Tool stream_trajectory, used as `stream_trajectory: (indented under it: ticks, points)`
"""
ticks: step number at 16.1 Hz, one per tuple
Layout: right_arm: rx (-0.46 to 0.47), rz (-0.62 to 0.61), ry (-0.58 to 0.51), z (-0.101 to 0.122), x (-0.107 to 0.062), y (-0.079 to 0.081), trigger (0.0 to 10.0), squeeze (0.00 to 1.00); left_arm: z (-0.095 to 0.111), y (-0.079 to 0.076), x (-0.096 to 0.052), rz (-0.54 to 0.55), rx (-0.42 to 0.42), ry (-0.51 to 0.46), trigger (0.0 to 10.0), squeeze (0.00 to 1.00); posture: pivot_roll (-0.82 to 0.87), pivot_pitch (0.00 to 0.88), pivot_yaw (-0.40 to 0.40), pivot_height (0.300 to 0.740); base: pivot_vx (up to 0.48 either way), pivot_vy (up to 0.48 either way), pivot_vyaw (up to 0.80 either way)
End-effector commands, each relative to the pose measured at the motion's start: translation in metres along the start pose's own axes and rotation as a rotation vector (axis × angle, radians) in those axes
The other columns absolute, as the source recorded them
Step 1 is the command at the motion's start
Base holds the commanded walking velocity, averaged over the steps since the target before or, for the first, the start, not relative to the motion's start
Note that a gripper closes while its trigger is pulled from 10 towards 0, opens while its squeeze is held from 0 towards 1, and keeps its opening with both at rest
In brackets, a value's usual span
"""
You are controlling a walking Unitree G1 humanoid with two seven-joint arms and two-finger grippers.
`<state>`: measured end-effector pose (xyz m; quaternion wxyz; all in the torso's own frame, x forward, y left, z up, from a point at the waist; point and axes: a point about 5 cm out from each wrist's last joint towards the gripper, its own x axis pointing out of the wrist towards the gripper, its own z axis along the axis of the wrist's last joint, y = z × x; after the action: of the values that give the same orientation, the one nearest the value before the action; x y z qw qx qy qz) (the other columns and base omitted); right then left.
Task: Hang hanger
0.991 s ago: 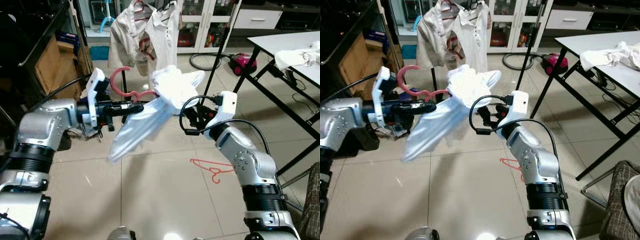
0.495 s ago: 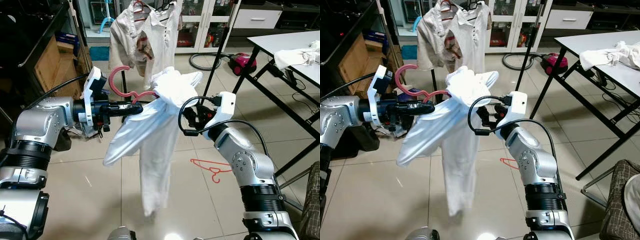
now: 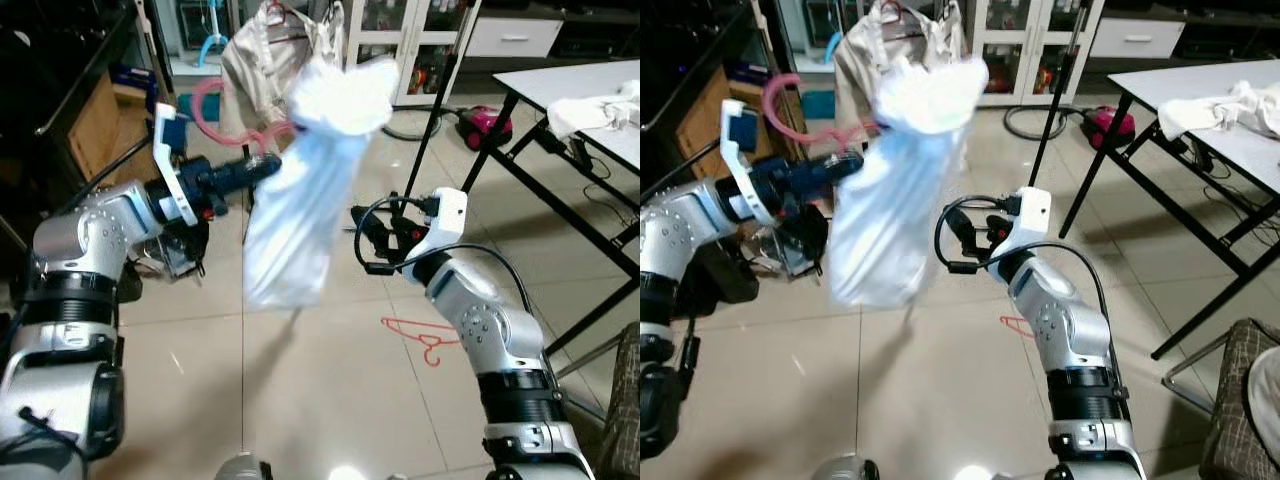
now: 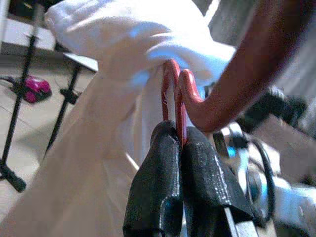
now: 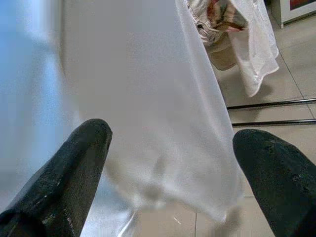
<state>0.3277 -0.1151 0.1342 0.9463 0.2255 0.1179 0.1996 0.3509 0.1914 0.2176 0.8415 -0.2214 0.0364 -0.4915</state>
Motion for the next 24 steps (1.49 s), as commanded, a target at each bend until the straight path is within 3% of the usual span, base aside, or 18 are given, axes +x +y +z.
stream_trajectory:
  ticks: [1, 6, 7, 9, 10, 13, 14, 18, 20, 22, 24]
  points:
    - [-0.004, -0.004, -0.008, 0.000, -0.001, 0.000, 10.0, 0.00, 0.006, -0.001, 0.002, -0.006, -0.034, -0.064, 10.0, 0.00, 0.05, 0.000, 0.003, 0.740, 0.000, 0.000, 0.00]
    - [-0.005, 0.002, -0.005, -0.001, 0.000, 0.001, 10.0, 0.00, 0.003, -0.003, 0.004, 0.029, -0.035, -0.083, 10.0, 0.00, 0.05, 0.000, 0.003, 0.740, 0.000, 0.000, 0.00]
    - [-0.021, -0.004, -0.006, -0.001, -0.001, 0.001, 10.0, 0.00, -0.001, 0.005, 0.006, 0.156, 0.049, -0.055, 10.0, 0.00, 0.05, 0.000, 0.006, 0.740, 0.000, 0.000, 0.00]
    - [-0.155, -0.078, -0.057, 0.002, -0.004, -0.006, 10.0, 0.00, -0.011, 0.031, 0.004, 0.631, 0.309, 0.082, 10.0, 0.00, 0.04, 0.000, 0.014, 0.740, 0.000, 0.000, 0.00]
    - [-0.224, -0.123, -0.082, 0.004, -0.005, -0.010, 10.0, 0.00, -0.017, 0.032, 0.002, 0.706, 0.325, 0.094, 10.0, 0.00, 0.04, 0.000, 0.015, 0.740, 0.000, 0.000, 0.00]
    - [-0.235, -0.141, -0.082, 0.001, -0.007, -0.013, 10.0, 0.00, -0.033, 0.025, 0.003, 0.763, 0.416, 0.189, 10.0, 0.00, 0.05, 0.000, 0.018, 0.740, 0.000, 0.000, 0.00]
    - [-0.222, -0.135, -0.072, -0.003, -0.007, -0.013, 10.0, 0.00, -0.053, 0.020, 0.006, 0.818, 0.427, 0.215, 10.0, 0.00, 0.05, 0.000, 0.019, 0.740, 0.000, 0.000, 0.00]
    - [-0.225, -0.117, -0.061, -0.010, -0.006, -0.009, 10.0, 0.00, -0.089, 0.009, 0.010, 0.879, 0.360, 0.246, 10.0, 0.00, 0.05, 0.000, 0.015, 0.740, 0.000, 0.000, 0.00]
    - [-0.228, -0.112, -0.053, -0.012, -0.006, -0.009, 10.0, 0.00, -0.089, 0.006, 0.011, 0.926, 0.345, 0.157, 10.0, 0.00, 0.05, 0.000, 0.010, 0.740, 0.000, 0.000, 0.00]
    - [-0.242, -0.132, -0.085, -0.009, -0.006, -0.011, 10.0, 0.00, -0.079, -0.001, 0.018, 0.897, 0.343, 0.029, 10.0, 0.00, 0.05, 0.000, 0.010, 0.740, 0.000, 0.000, 0.00]
    - [-0.255, -0.143, -0.103, -0.006, -0.006, -0.012, 10.0, 0.00, -0.075, -0.005, 0.021, 0.866, 0.365, -0.002, 10.0, 0.00, 0.05, 0.000, 0.008, 0.740, 0.383, 0.124, 0.00]
